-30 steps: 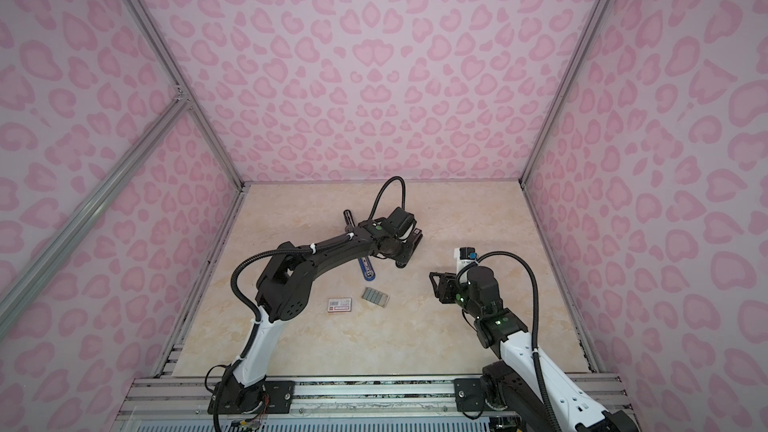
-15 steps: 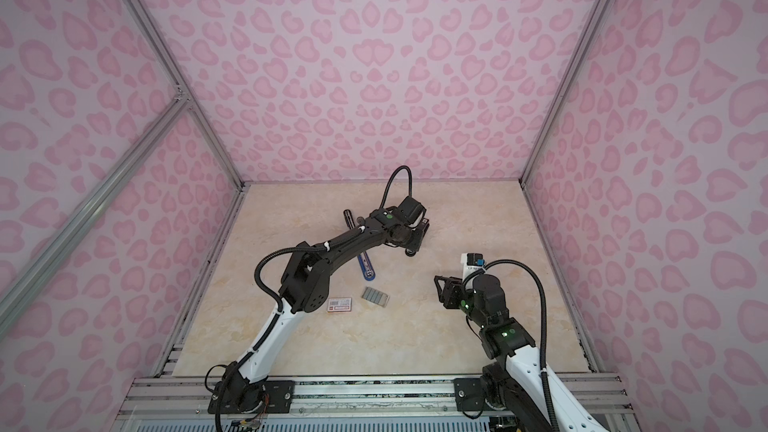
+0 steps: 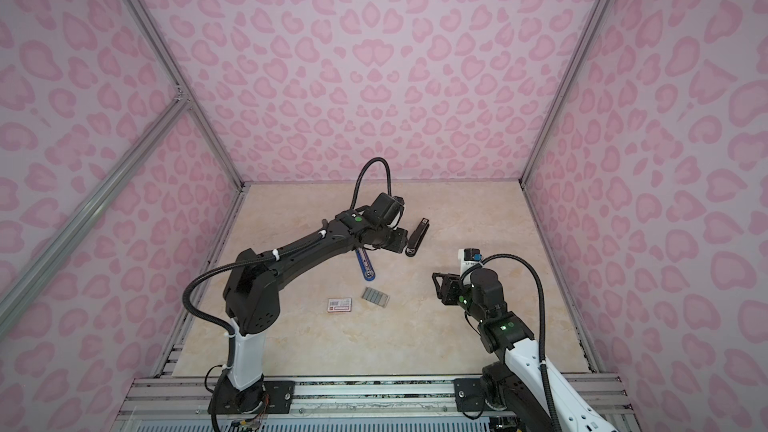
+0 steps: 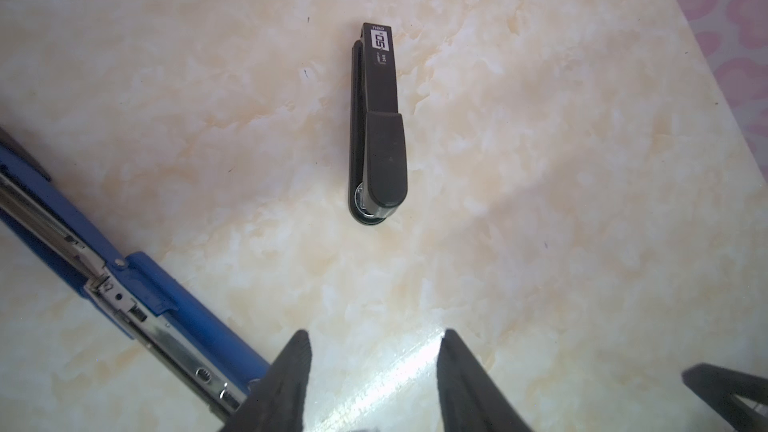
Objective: Load the staples into the stapler
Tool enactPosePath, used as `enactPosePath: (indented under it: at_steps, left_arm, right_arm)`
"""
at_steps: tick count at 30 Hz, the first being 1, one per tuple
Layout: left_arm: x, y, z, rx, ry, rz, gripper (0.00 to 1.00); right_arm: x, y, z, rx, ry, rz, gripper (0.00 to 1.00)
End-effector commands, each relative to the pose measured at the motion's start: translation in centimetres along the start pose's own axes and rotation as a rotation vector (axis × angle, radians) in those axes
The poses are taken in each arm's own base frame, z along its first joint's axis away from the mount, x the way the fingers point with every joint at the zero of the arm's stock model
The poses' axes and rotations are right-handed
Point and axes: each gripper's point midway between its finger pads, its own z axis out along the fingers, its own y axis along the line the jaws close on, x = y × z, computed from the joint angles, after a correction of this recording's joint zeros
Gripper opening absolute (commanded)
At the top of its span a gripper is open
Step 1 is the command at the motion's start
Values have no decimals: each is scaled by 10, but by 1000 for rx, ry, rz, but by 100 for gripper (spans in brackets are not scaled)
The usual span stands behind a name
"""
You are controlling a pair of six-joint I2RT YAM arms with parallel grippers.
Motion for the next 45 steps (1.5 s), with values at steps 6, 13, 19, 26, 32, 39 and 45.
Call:
enactPosePath:
  at_steps: [6, 13, 19, 26, 32, 39, 45]
  left_arm:
    - [62, 20, -35, 32, 18, -55, 49]
    - [103, 28, -54, 55, 82, -67, 43]
    - [123, 27, -44, 83, 132, -89, 33]
    - [137, 17, -20, 85, 196, -104, 26]
    - [141, 10, -6, 63, 255, -81, 27]
    - [147, 8, 6, 52, 309, -75, 28]
    - [152, 8, 11, 41, 326, -79, 28]
  right_arm:
    - [10, 39, 17, -117, 88, -122, 50]
    - [18, 58, 26, -167, 108, -128, 49]
    - [28, 61, 26, -151, 145, -138, 48]
    - [31, 57, 24, -128, 162, -121, 47]
    - [32, 50, 21, -100, 152, -108, 47]
    - [41, 41, 16, -84, 158, -115, 48]
    - [53, 36, 15, -79, 200, -135, 48]
